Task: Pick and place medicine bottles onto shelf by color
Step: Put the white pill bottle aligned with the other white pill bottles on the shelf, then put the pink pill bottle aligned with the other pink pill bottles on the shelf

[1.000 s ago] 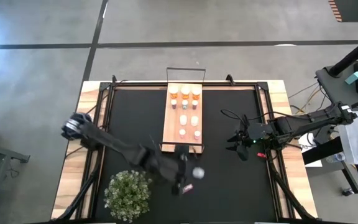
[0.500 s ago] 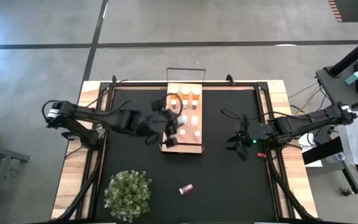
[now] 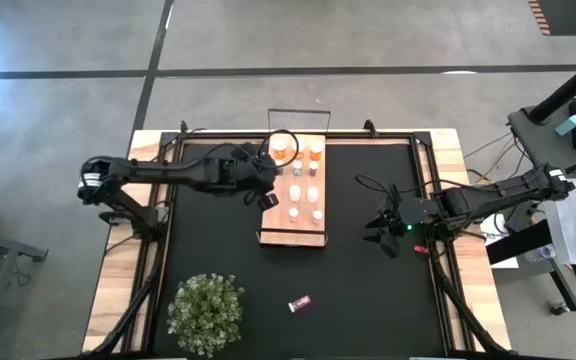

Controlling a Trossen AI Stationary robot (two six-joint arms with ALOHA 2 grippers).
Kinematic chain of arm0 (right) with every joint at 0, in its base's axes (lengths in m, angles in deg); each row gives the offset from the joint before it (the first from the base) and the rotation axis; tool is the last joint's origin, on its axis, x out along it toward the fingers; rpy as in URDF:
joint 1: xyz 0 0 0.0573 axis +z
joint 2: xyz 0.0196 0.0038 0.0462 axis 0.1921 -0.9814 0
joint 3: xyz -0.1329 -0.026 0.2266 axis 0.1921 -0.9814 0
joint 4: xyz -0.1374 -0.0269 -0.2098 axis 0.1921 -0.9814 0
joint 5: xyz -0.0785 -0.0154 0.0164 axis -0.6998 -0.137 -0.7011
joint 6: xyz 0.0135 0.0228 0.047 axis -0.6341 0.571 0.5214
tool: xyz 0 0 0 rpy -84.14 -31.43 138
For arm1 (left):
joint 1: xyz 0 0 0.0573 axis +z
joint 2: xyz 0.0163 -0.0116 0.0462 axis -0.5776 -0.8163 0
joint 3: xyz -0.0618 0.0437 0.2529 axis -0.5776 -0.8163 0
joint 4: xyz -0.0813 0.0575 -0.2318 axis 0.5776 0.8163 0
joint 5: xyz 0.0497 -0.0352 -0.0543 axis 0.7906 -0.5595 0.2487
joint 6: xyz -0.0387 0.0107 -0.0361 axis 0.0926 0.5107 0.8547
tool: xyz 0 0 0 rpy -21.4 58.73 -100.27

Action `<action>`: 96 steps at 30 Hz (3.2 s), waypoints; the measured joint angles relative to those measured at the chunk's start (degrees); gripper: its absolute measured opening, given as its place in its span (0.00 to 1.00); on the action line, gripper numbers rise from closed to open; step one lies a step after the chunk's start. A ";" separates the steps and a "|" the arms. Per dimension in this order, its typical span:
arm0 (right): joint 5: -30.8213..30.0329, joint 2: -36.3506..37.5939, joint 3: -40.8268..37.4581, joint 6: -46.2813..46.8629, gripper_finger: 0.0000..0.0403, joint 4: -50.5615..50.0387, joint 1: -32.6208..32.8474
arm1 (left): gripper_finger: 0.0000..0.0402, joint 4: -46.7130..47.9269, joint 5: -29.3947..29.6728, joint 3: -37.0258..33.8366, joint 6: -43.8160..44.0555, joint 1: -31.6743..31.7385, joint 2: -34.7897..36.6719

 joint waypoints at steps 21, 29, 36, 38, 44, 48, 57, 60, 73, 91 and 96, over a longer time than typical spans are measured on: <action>-0.02 0.00 0.00 -0.01 0.50 0.00 0.00 | 0.31 -27.04 -14.28 -21.02 -6.21 4.74 0.00; -0.01 -0.02 0.00 -0.01 0.50 0.00 0.00 | 0.31 -30.01 -19.50 -22.93 -9.52 7.05 -0.55; -0.02 -0.02 0.00 -0.02 0.50 0.00 0.00 | 0.31 -31.56 -21.75 -23.52 -9.48 8.16 -0.55; 0.00 -0.02 0.00 0.00 0.50 0.00 0.00 | 0.31 -31.55 -21.79 -23.52 -9.48 8.18 -0.74; -0.02 -0.02 0.00 0.00 0.50 0.00 0.00 | 0.33 -31.43 -21.81 -23.52 -9.37 8.28 -0.76; -0.02 -0.02 0.00 0.00 0.50 0.01 0.00 | 0.41 -31.64 -21.81 -23.52 -9.50 8.28 -0.76; -0.02 -0.02 0.00 0.00 0.50 0.00 0.00 | 0.51 -33.02 -18.42 -22.45 -11.38 8.28 -0.62; -0.01 -0.02 0.00 0.00 0.50 0.00 0.00 | 0.52 -32.91 -17.37 -21.74 -13.74 8.28 0.08; -0.02 -0.02 0.00 0.00 0.50 0.02 0.00 | 0.52 -34.09 -17.02 -16.94 -13.62 6.14 8.67; 0.00 -0.02 0.00 0.00 0.50 0.02 0.00 | 0.52 -34.43 -4.27 -7.11 -11.20 -17.04 5.47; 0.00 -0.02 0.00 0.00 0.50 0.02 0.00 | 0.52 -34.34 -3.61 -7.22 -3.45 -23.13 3.20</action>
